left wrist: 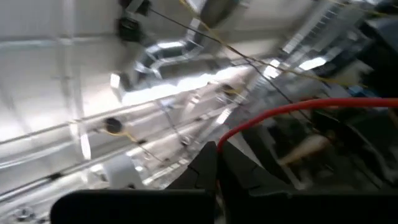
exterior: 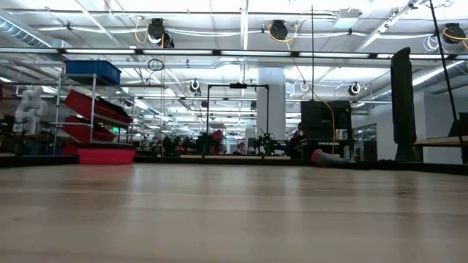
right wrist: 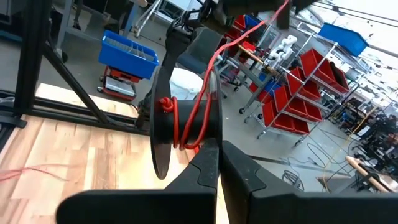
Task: Coil cords
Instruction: Coil the red wire onto the spool
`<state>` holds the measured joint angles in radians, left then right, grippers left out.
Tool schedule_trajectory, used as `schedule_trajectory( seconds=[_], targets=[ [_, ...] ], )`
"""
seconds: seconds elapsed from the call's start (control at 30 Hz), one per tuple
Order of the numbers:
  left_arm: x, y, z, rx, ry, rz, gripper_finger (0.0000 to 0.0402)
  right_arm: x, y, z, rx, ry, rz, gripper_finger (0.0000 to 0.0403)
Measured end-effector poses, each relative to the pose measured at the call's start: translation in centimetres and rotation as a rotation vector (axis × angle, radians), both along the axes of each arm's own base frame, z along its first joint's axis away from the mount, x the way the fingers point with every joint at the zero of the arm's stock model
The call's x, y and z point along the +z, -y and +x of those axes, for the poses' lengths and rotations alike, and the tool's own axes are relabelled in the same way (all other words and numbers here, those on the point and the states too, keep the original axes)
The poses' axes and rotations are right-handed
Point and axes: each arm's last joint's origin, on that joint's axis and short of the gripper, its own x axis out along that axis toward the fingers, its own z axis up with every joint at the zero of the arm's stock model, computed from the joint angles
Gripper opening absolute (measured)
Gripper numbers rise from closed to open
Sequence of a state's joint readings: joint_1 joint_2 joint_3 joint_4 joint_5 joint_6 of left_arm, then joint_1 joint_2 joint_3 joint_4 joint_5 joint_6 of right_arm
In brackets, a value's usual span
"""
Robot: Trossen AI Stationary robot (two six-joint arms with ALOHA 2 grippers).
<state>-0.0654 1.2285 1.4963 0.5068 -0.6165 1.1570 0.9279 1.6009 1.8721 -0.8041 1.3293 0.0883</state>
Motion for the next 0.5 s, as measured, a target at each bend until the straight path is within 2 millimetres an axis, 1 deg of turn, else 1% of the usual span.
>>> schedule_trajectory(
  seconds=[0.13,0.2,0.37,0.5],
  targets=[
    [-2.0,-0.1,1.6,-0.052,-0.184,-0.080,0.0037,0.1,0.0,0.0,0.000,0.005,0.008,0.0000],
    [-2.9,-0.3,2.3,-0.059,-0.230,-0.120,0.0054,0.1,0.0,0.0,0.000,0.006,0.008,0.0000],
    [-4.9,-1.0,3.9,-0.007,-0.343,-0.196,0.0100,0.0,0.0,0.0,0.000,0.007,0.011,0.0000],
    [-6.6,-1.3,4.6,0.028,-0.448,-0.268,0.0134,0.0,-0.1,0.0,0.020,0.000,0.025,0.0000]
  ],
)
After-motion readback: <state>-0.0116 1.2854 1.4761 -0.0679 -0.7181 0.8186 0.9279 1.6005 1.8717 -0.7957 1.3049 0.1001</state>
